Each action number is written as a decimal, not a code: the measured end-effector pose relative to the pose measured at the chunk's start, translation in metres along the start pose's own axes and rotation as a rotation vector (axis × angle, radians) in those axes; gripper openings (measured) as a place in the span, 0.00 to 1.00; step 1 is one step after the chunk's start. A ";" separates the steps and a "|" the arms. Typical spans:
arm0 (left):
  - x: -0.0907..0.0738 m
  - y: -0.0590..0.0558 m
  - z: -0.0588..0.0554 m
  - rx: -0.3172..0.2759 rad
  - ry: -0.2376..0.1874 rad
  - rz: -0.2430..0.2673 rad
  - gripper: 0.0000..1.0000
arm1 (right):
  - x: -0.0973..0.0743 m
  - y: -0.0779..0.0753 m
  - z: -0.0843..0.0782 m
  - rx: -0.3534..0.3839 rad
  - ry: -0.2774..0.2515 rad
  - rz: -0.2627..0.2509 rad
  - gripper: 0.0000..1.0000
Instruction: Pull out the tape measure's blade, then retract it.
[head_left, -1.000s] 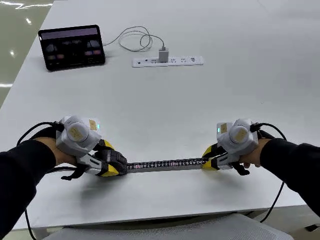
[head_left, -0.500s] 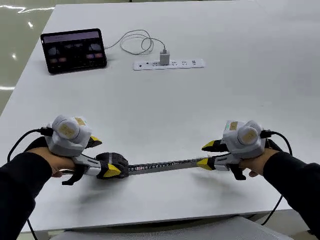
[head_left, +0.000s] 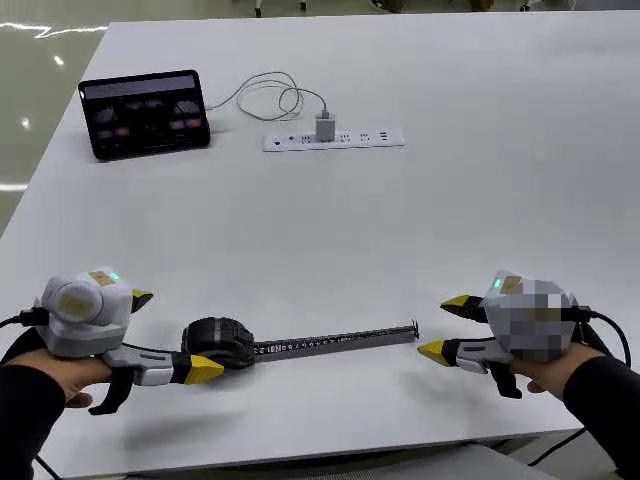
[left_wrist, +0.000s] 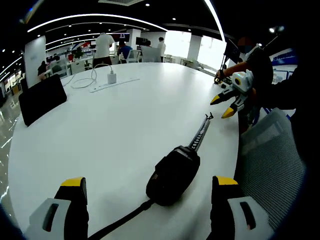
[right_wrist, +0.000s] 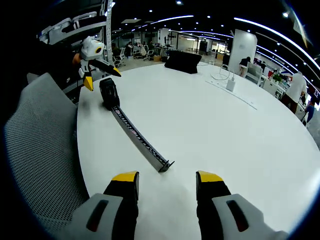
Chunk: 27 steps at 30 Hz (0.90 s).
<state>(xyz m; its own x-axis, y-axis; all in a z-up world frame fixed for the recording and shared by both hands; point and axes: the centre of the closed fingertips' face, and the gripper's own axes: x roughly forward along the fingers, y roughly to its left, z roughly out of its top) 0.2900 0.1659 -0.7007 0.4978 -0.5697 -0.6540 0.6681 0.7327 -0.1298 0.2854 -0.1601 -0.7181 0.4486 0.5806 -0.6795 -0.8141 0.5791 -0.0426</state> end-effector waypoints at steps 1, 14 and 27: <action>-0.003 -0.001 -0.001 -0.019 -0.013 -0.003 1.00 | -0.003 0.001 -0.003 0.024 0.001 0.000 0.42; -0.020 -0.005 -0.010 -0.108 -0.089 0.065 1.00 | -0.028 0.006 -0.015 0.090 -0.015 -0.037 0.52; -0.039 -0.015 -0.019 -0.133 -0.108 0.079 1.00 | -0.044 0.013 -0.026 0.118 -0.012 -0.059 0.64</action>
<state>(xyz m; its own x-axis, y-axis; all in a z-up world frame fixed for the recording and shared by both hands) 0.2503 0.1842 -0.6877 0.6069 -0.5398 -0.5834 0.5492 0.8154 -0.1832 0.2459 -0.1933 -0.7083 0.4990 0.5502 -0.6696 -0.7378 0.6750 0.0048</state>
